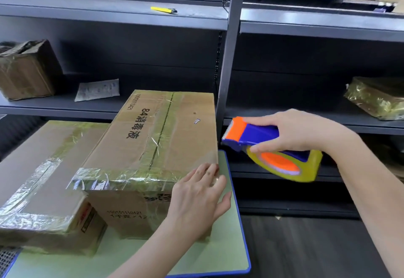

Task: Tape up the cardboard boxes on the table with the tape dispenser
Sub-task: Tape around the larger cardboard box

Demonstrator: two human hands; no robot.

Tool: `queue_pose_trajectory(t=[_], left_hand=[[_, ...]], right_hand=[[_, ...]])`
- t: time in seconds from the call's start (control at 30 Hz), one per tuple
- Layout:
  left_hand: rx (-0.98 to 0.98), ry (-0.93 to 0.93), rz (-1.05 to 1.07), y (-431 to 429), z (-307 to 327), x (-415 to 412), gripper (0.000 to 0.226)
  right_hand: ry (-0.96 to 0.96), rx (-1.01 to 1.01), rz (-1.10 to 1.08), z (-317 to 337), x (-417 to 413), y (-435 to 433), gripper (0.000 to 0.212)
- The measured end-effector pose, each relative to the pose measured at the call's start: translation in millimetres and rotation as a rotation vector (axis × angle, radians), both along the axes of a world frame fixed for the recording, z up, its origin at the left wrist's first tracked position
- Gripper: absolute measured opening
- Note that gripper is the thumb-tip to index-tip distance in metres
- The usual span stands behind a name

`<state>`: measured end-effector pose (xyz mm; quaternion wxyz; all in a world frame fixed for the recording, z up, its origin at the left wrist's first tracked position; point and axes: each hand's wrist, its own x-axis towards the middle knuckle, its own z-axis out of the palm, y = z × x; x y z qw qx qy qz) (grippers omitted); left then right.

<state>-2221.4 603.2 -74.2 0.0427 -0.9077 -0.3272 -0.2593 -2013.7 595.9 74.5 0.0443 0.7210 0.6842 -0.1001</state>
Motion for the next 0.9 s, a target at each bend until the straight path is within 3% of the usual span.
queue_pose_trajectory(t=[0.07, 0.2, 0.37, 0.5, 0.63, 0.77, 0.9], left_hand=[[-0.059, -0.011, -0.036, 2, 7, -7, 0.032], [-0.150, -0.065, -0.110, 10, 13, -37, 0.041], [-0.174, -0.110, 0.041, 30, 22, -96, 0.036], [-0.240, -0.298, 0.259, 47, 25, -153, 0.040], [-0.288, -0.415, 0.486, 58, 25, -192, 0.023], [-0.463, -0.468, 0.522, 68, 15, -217, 0.023], [-0.603, -0.461, 0.494, 72, 8, -229, 0.008]], right_hand=[[-0.097, 0.199, 0.026, -3, -14, 2, 0.077], [-0.059, 0.422, 0.138, -19, -53, 18, 0.069], [-0.166, 0.555, 0.330, -39, -110, 50, 0.062], [-0.190, 0.669, 0.429, -66, -140, 72, 0.068], [-0.156, 0.766, 0.454, -87, -162, 86, 0.071], [-0.182, 0.761, 0.443, -101, -172, 91, 0.070], [-0.225, 0.799, 0.381, -104, -176, 88, 0.064]])
